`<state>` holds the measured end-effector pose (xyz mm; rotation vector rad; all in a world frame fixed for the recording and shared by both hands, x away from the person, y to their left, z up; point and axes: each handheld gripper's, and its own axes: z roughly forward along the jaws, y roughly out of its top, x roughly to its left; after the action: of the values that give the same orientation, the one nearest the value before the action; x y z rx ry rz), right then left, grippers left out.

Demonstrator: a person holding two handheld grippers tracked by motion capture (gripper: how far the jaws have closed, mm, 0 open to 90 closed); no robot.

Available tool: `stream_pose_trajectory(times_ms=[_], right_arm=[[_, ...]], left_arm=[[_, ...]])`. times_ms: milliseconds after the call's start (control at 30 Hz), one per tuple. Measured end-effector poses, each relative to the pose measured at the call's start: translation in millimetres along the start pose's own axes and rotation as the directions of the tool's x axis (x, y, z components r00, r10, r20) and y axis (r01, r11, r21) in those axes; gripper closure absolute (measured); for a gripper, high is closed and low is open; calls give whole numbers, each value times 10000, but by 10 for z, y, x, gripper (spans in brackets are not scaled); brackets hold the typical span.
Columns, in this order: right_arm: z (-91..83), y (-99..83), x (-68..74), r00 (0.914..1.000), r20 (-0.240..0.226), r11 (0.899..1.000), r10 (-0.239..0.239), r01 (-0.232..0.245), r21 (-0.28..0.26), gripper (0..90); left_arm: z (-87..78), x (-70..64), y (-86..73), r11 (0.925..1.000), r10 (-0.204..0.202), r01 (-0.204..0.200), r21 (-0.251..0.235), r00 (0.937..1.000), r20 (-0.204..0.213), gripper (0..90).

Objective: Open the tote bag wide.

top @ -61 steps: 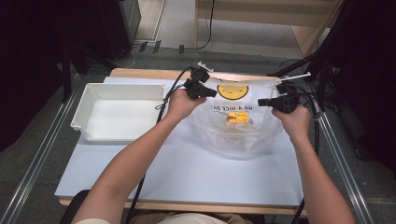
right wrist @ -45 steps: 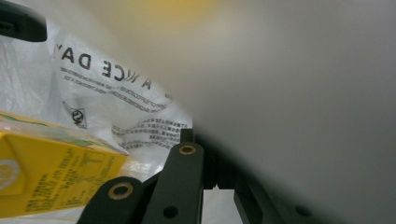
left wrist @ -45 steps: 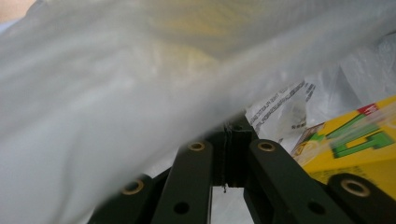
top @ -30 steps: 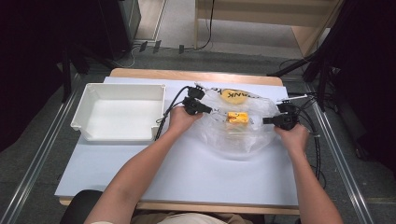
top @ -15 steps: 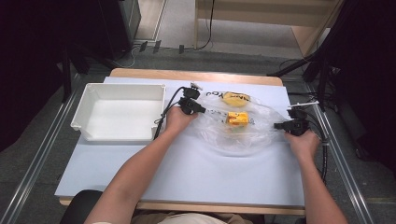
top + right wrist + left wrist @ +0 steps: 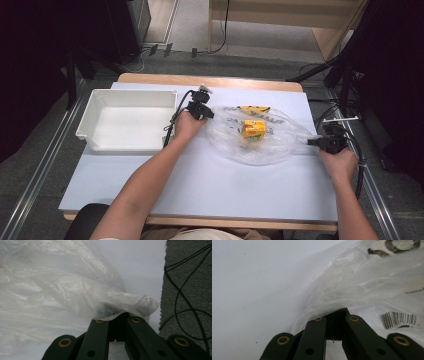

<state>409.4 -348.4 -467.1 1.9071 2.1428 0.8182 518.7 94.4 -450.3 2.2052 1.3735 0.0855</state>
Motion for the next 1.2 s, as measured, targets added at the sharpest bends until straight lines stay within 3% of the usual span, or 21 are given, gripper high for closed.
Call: stream_pose_trajectory(times_ms=[133,600,767,833,900,967,1200], right_arm=[[-34,-74,-53,9997,-176,9997,171,-174,-177,900],[-34,-71,-9,9986,514,9996,-151,162,-219,900],[-22,-63,-1,9971,684,9990,-341,361,-277,900],[-24,-63,4,9973,697,9993,-246,265,-276,900],[-37,-54,2,9993,366,9998,26,-17,-221,900],[-62,-48,27,10000,50,9995,52,-50,-303,900],[-224,70,280,9956,-451,9953,-816,791,-562,900]], left_arm=[[3,-15,13,10000,-5,4,-32,9996,-296,900],[11,36,25,9985,-459,440,-333,9973,-572,900],[12,61,29,9969,-716,701,-353,9964,-448,900],[7,29,32,9977,-628,612,-302,9965,-550,900],[-19,7,34,9987,-430,416,-280,9977,-522,900],[-87,-3,54,9971,-505,494,-586,9986,-168,900],[-330,-139,100,9952,367,-356,-911,9993,103,900]])
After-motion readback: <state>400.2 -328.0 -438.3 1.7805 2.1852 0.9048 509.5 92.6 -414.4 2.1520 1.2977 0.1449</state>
